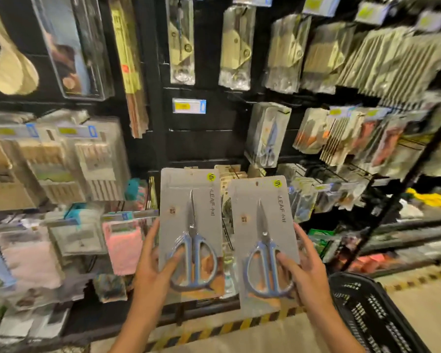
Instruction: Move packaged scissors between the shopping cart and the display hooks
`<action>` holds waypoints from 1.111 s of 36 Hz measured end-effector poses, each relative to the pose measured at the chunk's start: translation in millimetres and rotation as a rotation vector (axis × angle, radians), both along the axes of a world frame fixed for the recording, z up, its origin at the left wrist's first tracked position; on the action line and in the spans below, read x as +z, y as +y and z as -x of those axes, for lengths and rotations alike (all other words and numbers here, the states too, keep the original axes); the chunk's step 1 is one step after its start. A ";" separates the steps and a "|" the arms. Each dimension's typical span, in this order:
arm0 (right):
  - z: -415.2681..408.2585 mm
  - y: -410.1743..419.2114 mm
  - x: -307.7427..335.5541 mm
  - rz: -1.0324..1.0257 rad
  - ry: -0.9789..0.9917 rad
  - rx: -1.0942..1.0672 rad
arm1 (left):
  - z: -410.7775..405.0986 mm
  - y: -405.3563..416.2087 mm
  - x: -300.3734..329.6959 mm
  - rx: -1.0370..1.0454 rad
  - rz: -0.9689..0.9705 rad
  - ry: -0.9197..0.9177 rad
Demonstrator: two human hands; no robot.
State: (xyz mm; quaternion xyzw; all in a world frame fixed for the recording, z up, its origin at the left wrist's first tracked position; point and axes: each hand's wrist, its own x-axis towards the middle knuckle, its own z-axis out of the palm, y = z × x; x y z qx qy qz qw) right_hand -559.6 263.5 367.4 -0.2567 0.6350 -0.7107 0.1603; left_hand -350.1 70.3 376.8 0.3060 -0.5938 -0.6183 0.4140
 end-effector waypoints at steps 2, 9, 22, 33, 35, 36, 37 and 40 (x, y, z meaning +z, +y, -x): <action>10.0 2.0 3.5 0.015 0.007 -0.012 | 10.7 -0.1 6.2 -0.010 0.014 0.006; 58.5 -3.9 13.4 0.057 0.025 0.027 | 57.1 1.8 24.4 0.028 0.067 0.035; 192.8 -38.9 37.1 0.129 0.050 0.179 | 166.0 7.5 49.2 0.188 0.141 -0.006; 264.1 -96.7 37.0 0.149 0.029 0.252 | 201.1 -15.5 62.4 0.324 0.146 -0.071; 270.7 -109.3 37.7 0.156 0.030 0.268 | 207.3 -23.9 65.4 0.330 0.160 -0.067; 273.9 -115.4 37.4 0.161 0.026 0.276 | 210.4 -28.6 66.4 0.329 0.170 -0.066; 276.4 -121.2 37.5 0.166 0.017 0.282 | 213.6 -33.6 67.6 0.328 0.177 -0.064; 282.7 -139.6 40.4 0.177 0.009 0.285 | 221.0 -51.3 68.8 0.321 0.195 -0.047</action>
